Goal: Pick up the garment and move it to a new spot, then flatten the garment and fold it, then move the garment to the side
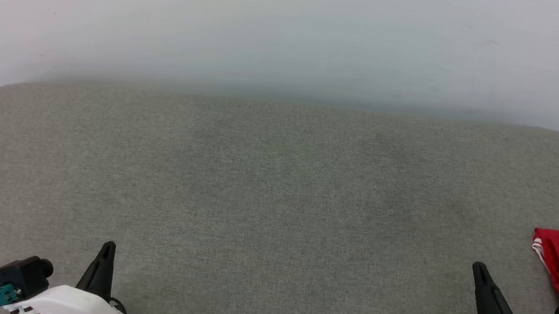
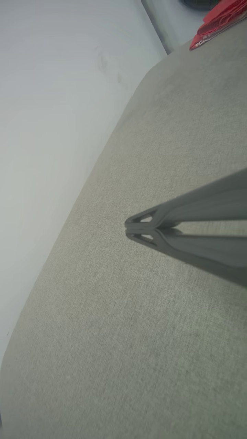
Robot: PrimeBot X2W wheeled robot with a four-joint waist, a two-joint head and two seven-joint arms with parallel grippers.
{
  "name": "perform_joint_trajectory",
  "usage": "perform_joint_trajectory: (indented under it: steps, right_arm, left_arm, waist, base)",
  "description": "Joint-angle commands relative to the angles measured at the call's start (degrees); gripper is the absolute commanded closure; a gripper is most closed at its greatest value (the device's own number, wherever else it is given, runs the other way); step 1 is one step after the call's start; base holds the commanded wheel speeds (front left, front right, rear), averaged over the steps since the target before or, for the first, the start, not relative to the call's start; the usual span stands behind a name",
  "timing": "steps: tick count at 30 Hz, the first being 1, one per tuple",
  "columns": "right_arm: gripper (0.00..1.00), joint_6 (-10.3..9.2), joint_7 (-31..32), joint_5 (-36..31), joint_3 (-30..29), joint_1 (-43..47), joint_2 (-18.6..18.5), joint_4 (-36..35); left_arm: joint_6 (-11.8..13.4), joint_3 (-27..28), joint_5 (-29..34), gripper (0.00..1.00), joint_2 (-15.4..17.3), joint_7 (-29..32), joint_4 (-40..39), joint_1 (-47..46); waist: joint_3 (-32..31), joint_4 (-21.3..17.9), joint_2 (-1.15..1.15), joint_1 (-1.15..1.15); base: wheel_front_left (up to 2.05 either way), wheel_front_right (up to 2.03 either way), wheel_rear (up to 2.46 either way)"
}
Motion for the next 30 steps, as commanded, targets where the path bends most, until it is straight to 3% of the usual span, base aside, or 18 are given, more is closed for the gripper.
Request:
perform_joint_trajectory:
  steps: [1,30]
  right_arm:
    - [1.00,0.01,-0.17,2.21,-0.13,-1.99,-0.44,-0.20]
    - [1.00,0.00,-0.26,25.79,-0.92,-5.52,-0.75,5.62]
  left_arm:
    - [-0.58,1.15,-1.38,1.00,0.00,0.34,-0.43,-2.06]
    - [-6.74,8.69,-17.72,1.00,-5.85,6.02,2.18,-4.45]
  waist:
    - [0.02,0.02,0.00,0.00]
    - [0.52,0.59,0.00,0.00]
  base:
    - [0.00,0.00,0.00]
    - [0.00,0.00,0.00]
